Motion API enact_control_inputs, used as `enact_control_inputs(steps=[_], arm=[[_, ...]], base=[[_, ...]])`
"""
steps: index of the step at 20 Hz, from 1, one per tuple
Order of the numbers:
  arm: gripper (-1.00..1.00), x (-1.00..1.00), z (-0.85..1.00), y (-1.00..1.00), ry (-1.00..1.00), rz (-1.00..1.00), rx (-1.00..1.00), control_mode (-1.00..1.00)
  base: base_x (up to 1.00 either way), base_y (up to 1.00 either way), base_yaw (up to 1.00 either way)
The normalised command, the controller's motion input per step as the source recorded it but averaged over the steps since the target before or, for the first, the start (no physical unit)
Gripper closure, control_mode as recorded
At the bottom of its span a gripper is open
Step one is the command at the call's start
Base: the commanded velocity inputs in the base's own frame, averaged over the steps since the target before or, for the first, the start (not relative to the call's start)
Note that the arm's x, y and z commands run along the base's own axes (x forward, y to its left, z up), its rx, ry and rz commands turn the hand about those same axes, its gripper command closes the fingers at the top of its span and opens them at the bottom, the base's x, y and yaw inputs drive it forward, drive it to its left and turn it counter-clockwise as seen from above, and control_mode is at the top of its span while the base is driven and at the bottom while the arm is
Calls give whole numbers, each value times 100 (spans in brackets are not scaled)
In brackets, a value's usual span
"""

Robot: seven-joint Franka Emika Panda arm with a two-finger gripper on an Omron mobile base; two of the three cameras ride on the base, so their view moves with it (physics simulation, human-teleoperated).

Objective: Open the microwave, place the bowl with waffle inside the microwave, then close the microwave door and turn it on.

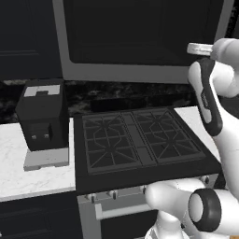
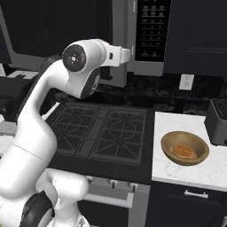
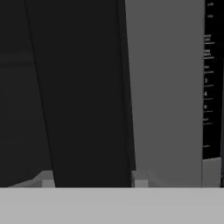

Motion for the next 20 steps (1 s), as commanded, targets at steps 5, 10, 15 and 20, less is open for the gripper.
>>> enact_control_inputs(steps=[5,10,15,20], arm=[[100,-100,0,0,1,-6,0,-100],[100,-96,0,0,0,-1,0,-100],[100,-83,0,6,1,0,0,-100],[100,-69,0,11,2,0,-4,-100]], base=[[0,0,0],[0,0,0],[0,0,0],[0,0,0]])
